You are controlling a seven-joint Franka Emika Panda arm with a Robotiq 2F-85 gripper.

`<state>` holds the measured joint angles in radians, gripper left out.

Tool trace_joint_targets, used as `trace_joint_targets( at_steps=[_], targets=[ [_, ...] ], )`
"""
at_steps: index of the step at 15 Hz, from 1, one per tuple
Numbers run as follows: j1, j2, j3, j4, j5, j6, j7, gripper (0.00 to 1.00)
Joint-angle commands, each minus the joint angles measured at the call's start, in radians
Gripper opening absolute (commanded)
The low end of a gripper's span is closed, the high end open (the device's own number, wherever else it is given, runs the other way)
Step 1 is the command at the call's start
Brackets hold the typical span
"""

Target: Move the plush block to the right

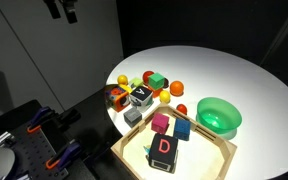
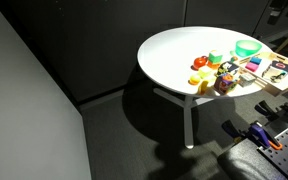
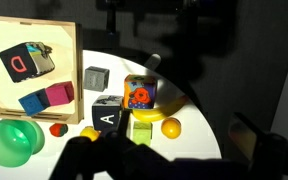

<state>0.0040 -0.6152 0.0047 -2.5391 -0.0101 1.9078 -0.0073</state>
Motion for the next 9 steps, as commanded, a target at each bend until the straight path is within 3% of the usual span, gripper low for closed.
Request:
trace_joint_targets(
  at_steps=[1, 9],
  targets=[
    [-0.003, 0.039, -0.013, 0.057, 0.013, -0.007, 0.000, 1.00],
    [-0.005, 0.172, -0.036, 0.154, 0.021, -0.019, -0.018, 1.00]
  ],
)
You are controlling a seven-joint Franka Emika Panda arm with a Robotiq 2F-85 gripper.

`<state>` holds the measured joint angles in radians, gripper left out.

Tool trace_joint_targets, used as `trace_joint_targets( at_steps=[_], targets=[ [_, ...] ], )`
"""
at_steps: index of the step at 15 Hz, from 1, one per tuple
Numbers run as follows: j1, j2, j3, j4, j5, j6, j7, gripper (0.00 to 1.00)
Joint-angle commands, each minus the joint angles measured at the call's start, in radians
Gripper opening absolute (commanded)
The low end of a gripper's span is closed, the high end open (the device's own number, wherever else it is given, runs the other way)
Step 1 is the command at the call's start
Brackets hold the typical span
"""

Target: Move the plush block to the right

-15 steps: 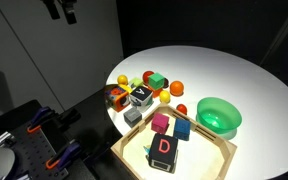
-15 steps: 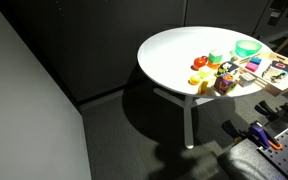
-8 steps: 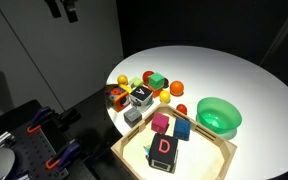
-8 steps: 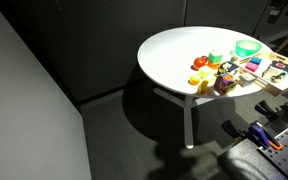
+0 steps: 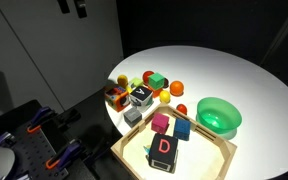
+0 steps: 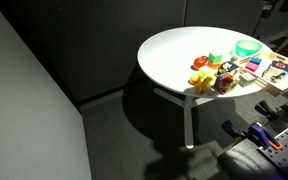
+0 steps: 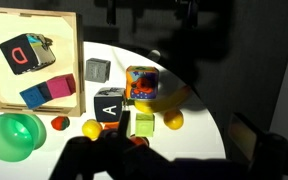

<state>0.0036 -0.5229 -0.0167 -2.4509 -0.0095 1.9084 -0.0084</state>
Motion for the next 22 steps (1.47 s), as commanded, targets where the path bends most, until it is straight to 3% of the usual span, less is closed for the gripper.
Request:
trace_joint_targets(
  at_steps=[1, 9, 18, 22],
  targets=[
    [-0.006, 0.103, -0.019, 0.077, 0.022, -0.023, -0.017, 1.00],
    [-0.027, 0.252, -0.041, 0.073, 0.007, 0.044, -0.022, 1.00],
    [-0.045, 0.329, -0.047, -0.022, -0.019, 0.296, -0.061, 1.00],
    [-0.041, 0.340, -0.041, -0.018, -0.002, 0.288, -0.040, 1.00]
  ],
)
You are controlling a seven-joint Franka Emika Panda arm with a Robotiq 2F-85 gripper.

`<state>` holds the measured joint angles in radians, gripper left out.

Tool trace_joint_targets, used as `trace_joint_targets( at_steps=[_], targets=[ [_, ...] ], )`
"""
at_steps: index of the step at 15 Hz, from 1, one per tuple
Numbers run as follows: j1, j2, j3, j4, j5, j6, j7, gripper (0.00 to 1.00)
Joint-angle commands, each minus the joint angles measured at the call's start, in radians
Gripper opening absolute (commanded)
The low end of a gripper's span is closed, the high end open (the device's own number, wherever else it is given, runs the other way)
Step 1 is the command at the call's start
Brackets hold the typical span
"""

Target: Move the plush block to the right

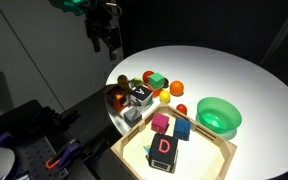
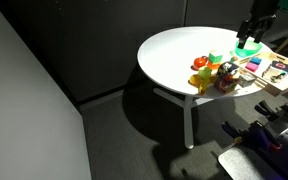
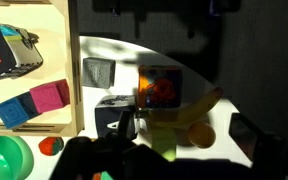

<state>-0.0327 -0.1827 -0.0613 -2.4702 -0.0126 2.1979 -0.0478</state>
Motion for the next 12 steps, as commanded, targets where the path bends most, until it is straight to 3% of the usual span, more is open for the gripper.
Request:
trace_joint_targets(
  at_steps=[1, 6, 12],
  targets=[
    [-0.004, 0.000, 0.004, 0.001, 0.001, -0.001, -0.001, 1.00],
    [-0.005, 0.000, 0.004, 0.001, 0.001, -0.001, -0.001, 1.00],
    [-0.011, 0.108, -0.003, 0.012, -0.010, 0.034, -0.023, 1.00]
  ],
)
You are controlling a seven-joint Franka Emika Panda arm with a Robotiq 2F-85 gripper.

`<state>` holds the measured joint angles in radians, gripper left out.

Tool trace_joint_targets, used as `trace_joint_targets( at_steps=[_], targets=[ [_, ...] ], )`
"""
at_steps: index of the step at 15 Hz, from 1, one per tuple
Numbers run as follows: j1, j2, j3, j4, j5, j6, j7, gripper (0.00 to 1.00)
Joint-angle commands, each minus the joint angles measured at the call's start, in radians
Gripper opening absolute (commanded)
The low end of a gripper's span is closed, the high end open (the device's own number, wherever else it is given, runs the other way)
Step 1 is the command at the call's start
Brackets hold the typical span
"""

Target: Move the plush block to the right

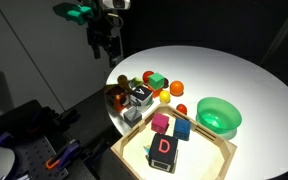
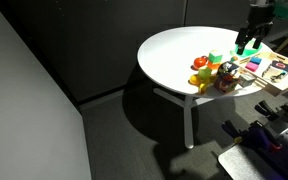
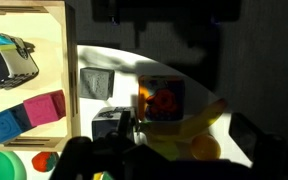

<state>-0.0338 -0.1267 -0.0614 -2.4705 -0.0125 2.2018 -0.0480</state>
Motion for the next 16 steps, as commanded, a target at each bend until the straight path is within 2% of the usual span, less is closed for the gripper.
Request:
trace_joint_targets(
  at_steps=[1, 8, 16],
  targets=[
    [-0.010, 0.066, -0.002, 0.010, -0.014, 0.050, -0.024, 1.00],
    [-0.008, 0.195, 0.003, -0.002, -0.052, 0.203, -0.033, 1.00],
    [0.006, 0.334, 0.001, 0.009, -0.124, 0.299, 0.002, 1.00]
  ],
)
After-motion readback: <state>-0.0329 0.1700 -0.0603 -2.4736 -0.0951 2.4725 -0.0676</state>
